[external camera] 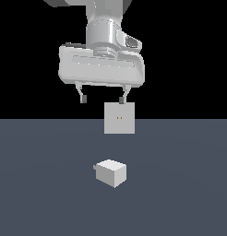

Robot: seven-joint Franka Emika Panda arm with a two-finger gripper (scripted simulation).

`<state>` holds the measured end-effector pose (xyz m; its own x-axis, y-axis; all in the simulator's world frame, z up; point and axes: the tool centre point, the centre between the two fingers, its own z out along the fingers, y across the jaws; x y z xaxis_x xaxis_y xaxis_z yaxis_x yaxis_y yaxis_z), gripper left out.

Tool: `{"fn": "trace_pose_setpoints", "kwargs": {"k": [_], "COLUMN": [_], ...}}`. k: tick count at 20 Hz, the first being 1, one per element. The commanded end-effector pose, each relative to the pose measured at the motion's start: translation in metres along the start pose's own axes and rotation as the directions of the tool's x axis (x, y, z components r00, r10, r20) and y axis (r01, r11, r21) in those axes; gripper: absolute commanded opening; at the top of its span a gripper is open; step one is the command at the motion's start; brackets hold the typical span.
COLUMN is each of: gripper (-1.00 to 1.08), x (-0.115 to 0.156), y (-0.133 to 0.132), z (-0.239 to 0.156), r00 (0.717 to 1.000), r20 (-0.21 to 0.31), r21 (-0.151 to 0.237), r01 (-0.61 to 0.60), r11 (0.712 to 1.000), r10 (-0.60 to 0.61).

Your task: Plug the charger into the wall socket.

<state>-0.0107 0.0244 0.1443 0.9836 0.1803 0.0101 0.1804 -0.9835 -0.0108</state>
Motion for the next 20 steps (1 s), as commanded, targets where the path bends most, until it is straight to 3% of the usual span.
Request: {"fn": "trace_pose_setpoints", "kwargs": {"k": [1,10,20], "gripper": [1.00,1.00,1.00], "x": [-0.008,-0.043,-0.079], "y": [-0.002,-0.008,-0.005], "z": [0.006,0.033,0.062], "r00": [0.999,0.960,0.865], "r20": [-0.002,-0.013,-0.025], "r21": [0.001,0.001,0.000], "r01": [0.052,0.281,0.502], "r11": [0.999,0.960,0.865], "r10": [-0.052,-0.281,-0.501]}}
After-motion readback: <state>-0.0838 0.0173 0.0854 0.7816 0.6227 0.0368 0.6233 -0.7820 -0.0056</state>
